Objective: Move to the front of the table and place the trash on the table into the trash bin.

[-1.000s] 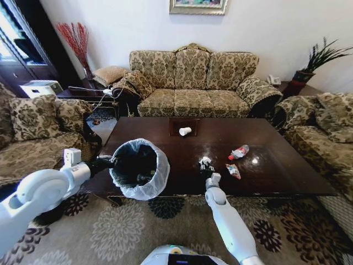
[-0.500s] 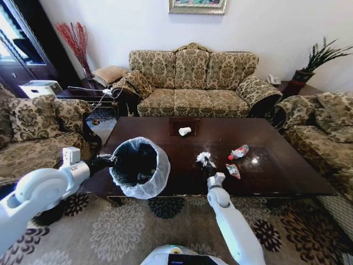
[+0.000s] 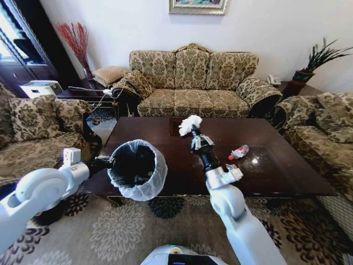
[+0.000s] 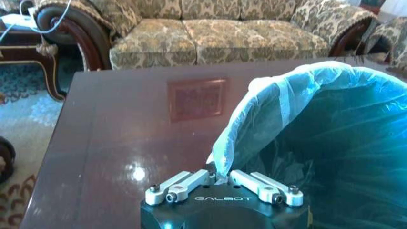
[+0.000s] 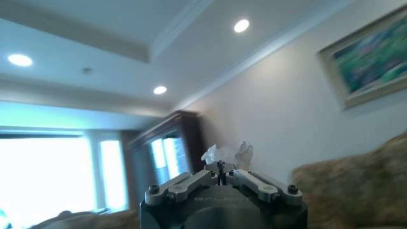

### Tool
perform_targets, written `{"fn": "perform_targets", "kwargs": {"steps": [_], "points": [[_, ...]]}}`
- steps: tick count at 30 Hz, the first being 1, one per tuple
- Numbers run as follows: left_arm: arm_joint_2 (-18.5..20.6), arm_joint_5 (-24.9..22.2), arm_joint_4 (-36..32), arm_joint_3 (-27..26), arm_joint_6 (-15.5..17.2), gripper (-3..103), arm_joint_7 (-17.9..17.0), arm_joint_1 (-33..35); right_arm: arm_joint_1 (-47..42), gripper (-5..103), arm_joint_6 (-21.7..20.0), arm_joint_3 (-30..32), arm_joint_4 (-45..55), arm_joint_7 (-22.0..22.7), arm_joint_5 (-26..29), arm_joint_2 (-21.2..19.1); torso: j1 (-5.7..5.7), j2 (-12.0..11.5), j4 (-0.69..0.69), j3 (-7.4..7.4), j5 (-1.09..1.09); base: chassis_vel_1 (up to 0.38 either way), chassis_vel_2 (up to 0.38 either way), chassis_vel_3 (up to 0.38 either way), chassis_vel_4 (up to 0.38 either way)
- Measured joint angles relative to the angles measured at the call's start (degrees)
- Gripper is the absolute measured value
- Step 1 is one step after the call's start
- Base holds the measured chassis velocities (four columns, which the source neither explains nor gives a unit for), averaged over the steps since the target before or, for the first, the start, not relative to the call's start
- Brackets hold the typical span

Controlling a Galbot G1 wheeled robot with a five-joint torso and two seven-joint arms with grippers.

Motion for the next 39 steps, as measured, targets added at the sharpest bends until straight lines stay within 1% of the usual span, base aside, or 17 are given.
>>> {"fn": "perform_targets", "kwargs": {"steps": [3, 8, 11, 13, 17, 18, 19, 22, 23, 25, 27, 29, 31, 32, 33, 34, 39], "points": [[-0.35, -0.19, -0.96, 0.07, 0.41, 0, -0.38, 0.00, -0.09, -3, -1.70, -7.25, -0.48, -3.99, -0.07, -0.04, 0.00, 0.00, 0.00, 0.00, -0.01, 0.000, 0.000, 0.000, 0.000], [-0.99, -0.56, -2.83, -0.73, 0.97, 0, -0.75, 0.01, 0.93, 5, 0.49, -8.01, -4.43, -6.74, -0.59, 0.02, 0.00, 0.00, 0.01, 0.00, 0.01, 0.000, 0.000, 0.000, 0.000], [-1.96, -0.74, -4.31, -1.22, 1.34, 0, -0.84, 0.58, 1.31, 21, 0.70, -7.47, -5.57, -5.77, -0.67, 0.53, 0.01, 0.00, 0.00, 0.01, 0.02, 0.000, 0.000, 0.000, 0.000], [-2.11, -0.75, -4.48, -1.21, 1.42, 0, -0.84, 0.66, 1.34, 21, 1.01, -7.37, -5.73, -6.12, -0.39, 0.49, 0.01, 0.00, 0.00, 0.01, 0.01, 0.000, 0.000, 0.000, 0.000], [-2.21, -0.75, -4.34, -0.83, 1.87, 0, -0.90, 0.45, 0.95, 42, 5.70, -5.91, -6.85, -11.37, 0.01, 0.38, 0.00, 0.00, 0.01, 0.01, 0.01, 0.000, 0.000, 0.000, 0.000], [-2.14, -0.76, -4.13, -0.83, 2.39, 0, -0.94, 0.45, 0.63, 42, 6.55, -5.36, -6.83, -11.99, 0.31, 0.44, 0.00, 0.00, 0.01, 0.01, 0.01, 0.000, 0.000, 0.000, 0.000], [-2.14, -0.76, -4.13, -0.83, 2.39, 0, -0.94, 0.45, 0.63, 42, 6.55, -5.36, -6.83, -11.99, 0.31, 0.44, 0.00, 0.00, 0.01, 0.01, 0.01, 0.000, 0.000, 0.000, 0.000], [-1.55, -1.76, -3.01, -1.28, 5.02, 0, -2.35, 0.97, -0.79, 59, 8.38, -1.72, -6.60, -12.08, 1.90, 0.97, 0.01, 0.00, 0.00, 0.01, 0.01, 0.000, 0.000, 0.000, 0.000], [-1.55, -1.76, -3.01, -1.28, 5.02, 0, -2.35, 0.97, -0.79, 59, 8.38, -1.72, -6.60, -12.08, 1.90, 0.97, 0.01, 0.00, 0.00, 0.01, 0.01, 0.000, 0.000, 0.000, 0.000], [-1.10, -3.13, -1.90, -1.47, 6.02, 0, -5.25, 1.06, -1.30, 70, 10.04, 1.29, -7.52, -9.05, 2.96, 1.67, 0.00, 0.00, 0.00, 0.01, 0.01, 0.000, 0.000, 0.000, 0.000], [-0.97, -3.66, -1.54, -1.46, 6.23, 0, -6.37, 0.92, -1.29, 70, 10.50, 2.21, -8.25, -7.45, 3.08, 1.91, 0.00, 0.00, 0.00, 0.01, 0.00, 0.000, 0.000, 0.000, 0.000], [-0.87, -3.45, -0.20, -1.29, 6.67, 0, -8.64, -0.31, -0.61, 86, 11.99, 5.73, -12.06, -1.87, 3.57, 2.40, 0.00, 0.00, 0.01, 0.01, 0.01, 0.000, 0.000, 0.000, 0.000], [-1.08, -2.48, 0.37, -1.29, 6.67, 0, -8.81, -1.18, -0.17, 86, 11.48, 7.17, -13.54, 0.42, 4.11, 2.55, 0.01, 0.00, 0.01, 0.01, 0.00, 0.000, 0.000, 0.000, 0.000], [-1.35, -1.81, 1.05, -1.71, 6.67, 0, -9.01, -2.36, 0.46, 91, 9.25, 8.53, -14.83, 3.50, 4.63, 2.69, 0.01, 0.00, 0.01, 0.02, -0.01, 0.000, 0.000, 0.000, 0.000], [-1.47, -1.52, 1.73, -2.61, 6.41, 0, -9.01, -3.24, 1.27, 96, 4.84, 10.00, -16.29, 7.08, 4.42, 2.74, 0.01, 0.00, 0.00, 0.01, 0.01, 0.000, 0.000, 0.000, 0.000], [-1.56, -1.41, 2.08, -3.25, 6.03, 0, -8.97, -3.48, 1.80, 99, 2.39, 10.87, -17.63, 8.50, 3.91, 2.73, 0.01, 0.00, 0.00, 0.01, 0.03, 0.000, 0.000, 0.000, 0.000], [-4.44, -1.41, 1.67, -4.05, 5.63, 0, -7.96, -3.59, 3.31, 100, 1.78, 11.61, -24.52, 9.75, 1.16, 4.39, 0.01, -0.01, 0.00, 0.01, 0.01, 0.000, 0.000, 0.000, 0.000]]}}
